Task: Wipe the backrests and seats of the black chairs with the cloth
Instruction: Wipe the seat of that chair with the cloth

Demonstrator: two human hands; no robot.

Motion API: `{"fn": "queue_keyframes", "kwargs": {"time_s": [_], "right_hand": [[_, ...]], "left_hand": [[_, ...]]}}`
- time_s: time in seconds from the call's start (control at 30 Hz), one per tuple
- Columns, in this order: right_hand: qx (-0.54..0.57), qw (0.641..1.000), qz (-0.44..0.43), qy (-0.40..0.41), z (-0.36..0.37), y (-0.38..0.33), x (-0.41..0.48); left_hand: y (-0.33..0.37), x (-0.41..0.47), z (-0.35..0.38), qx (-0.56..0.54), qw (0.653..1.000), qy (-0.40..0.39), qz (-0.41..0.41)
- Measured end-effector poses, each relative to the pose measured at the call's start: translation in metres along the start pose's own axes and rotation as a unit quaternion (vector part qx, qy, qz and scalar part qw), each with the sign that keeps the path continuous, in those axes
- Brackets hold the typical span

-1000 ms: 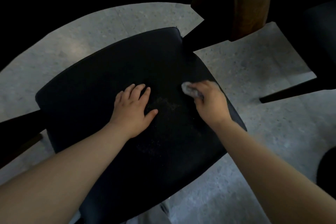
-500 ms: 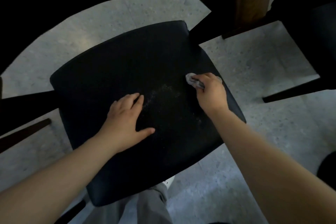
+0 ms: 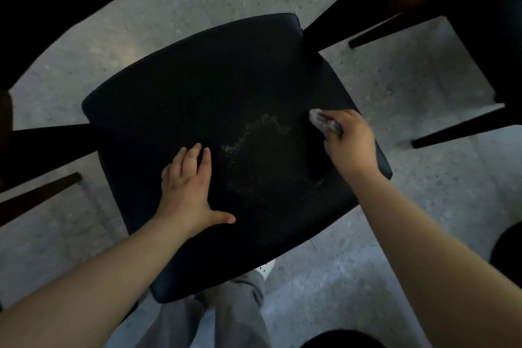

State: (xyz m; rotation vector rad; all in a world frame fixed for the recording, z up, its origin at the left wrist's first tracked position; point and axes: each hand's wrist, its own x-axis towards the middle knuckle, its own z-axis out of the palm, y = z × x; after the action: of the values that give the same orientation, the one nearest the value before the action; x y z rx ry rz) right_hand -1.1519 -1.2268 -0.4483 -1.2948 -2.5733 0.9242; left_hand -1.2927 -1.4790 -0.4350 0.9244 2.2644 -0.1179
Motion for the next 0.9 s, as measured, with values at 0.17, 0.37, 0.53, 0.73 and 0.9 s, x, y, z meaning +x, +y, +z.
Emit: {"fn": "queue_keyframes", "kwargs": {"time_s": [0.17, 0.37, 0.53, 0.73, 0.9], "right_hand": [[-0.001, 0.999, -0.035, -0.024, 0.017, -0.006, -0.054], [0.105, 0.994, 0.003, -0.024, 0.000, 0.001, -0.123], [0.027, 0.998, 0.021, 0.059, -0.001, 0.019, -0.072], [0.023, 0.999, 0.004, 0.048, 0.023, 0.015, -0.119], [0.107, 0.993, 0.044, -0.014, 0.020, 0.009, -0.180]], "left_hand": [[0.001, 0.002, 0.001, 0.015, 1.000, -0.003, -0.004], [0.005, 0.002, 0.003, 0.045, 0.999, -0.006, -0.012], [0.009, 0.004, 0.006, 0.068, 0.997, -0.010, -0.020], [0.008, 0.005, 0.009, 0.083, 0.996, -0.012, -0.017], [0.008, 0.005, 0.008, 0.092, 0.996, -0.010, -0.014]]}}
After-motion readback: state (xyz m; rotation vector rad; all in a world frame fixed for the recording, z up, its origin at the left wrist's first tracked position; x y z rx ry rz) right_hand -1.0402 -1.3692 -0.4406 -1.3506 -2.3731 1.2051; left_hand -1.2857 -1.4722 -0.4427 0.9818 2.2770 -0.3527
